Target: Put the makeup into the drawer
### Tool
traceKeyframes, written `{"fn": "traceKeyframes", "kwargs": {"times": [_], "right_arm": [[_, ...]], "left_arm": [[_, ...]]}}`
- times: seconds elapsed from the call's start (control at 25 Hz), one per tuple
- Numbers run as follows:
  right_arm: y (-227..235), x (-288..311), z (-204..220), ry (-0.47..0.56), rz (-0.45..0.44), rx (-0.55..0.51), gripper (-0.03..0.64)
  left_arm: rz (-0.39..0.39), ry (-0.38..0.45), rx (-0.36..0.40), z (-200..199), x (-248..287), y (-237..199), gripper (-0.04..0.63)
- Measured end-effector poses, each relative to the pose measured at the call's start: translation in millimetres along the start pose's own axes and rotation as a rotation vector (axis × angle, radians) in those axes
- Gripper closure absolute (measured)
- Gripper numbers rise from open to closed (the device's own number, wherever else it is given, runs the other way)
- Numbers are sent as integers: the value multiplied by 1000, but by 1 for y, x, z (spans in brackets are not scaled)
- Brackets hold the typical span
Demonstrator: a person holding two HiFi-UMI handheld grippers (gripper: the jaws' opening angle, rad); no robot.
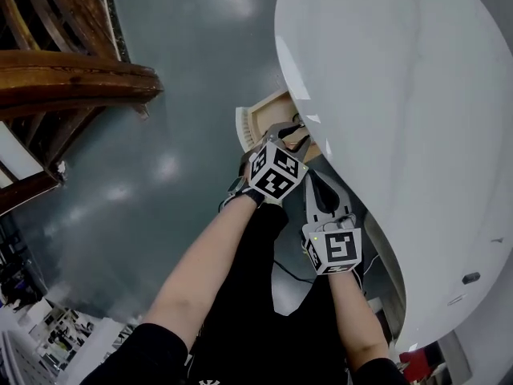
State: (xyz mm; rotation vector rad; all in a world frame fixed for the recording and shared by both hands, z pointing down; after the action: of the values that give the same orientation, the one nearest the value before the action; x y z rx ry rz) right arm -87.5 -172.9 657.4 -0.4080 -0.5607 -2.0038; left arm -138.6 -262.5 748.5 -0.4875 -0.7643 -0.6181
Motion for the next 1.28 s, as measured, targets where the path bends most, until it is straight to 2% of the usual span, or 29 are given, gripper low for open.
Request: {"fn": "traceKeyframes", "kwargs": {"times": [0.12,0.36,0.76,0.96,1.28], "right_arm": [[-10,-12,-23,8,-4,-9,603],[-25,-33,-68,31,-12,-23,603],[-42,-80,-150,82,-18,-65,603],[-51,-99,-180,95,-34,-90,603],[-62,-126,-223,141,-37,-125,603]], "left_arm": [[-25,30,-43,-10,-38,3,531],[-74,102,-72,-41,-113,12,580],[-109,228,-73,-114,-224,48,584],[-108,293,-96,-140,-268,67,584],[-116,364,-80,-171,-321,83,586]]}}
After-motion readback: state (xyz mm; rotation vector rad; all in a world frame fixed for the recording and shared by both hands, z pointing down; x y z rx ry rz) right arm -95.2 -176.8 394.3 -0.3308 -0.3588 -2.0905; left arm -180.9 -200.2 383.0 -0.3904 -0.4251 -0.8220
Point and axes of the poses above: the fingertips, and each gripper's own axes: x forward along the fingers, y to its right, z out of its underside, the point moved 5 cm from there along -x, backward along the fingers, and after that the axes turned 4 degrees about -x, right-handed, at the moved point
